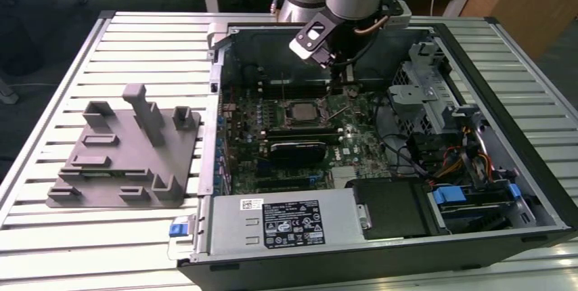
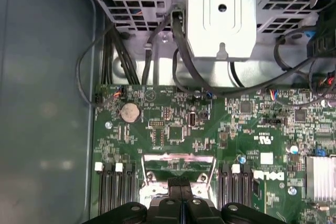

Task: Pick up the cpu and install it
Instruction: 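Close the cpu cover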

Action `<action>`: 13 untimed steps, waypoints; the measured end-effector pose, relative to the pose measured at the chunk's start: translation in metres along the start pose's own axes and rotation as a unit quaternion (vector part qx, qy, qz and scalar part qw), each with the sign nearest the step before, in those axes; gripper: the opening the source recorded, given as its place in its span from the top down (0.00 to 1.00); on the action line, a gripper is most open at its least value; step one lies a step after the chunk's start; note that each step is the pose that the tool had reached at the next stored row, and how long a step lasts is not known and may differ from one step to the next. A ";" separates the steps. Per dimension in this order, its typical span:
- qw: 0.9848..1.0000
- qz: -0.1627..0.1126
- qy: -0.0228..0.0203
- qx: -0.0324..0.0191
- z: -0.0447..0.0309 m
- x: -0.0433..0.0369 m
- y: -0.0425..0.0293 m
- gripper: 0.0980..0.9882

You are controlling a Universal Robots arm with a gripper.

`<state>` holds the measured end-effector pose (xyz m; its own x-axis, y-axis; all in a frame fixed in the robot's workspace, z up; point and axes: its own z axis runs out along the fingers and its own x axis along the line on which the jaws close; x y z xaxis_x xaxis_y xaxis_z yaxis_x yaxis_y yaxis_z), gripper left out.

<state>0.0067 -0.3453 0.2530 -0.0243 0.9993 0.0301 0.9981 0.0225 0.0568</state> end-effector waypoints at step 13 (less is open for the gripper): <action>1.000 0.000 0.000 0.000 -0.0034 0.0000 0.0065 0.99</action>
<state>0.0130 -0.3453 0.2567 -0.0242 0.9992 0.0302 0.9981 0.0225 0.0565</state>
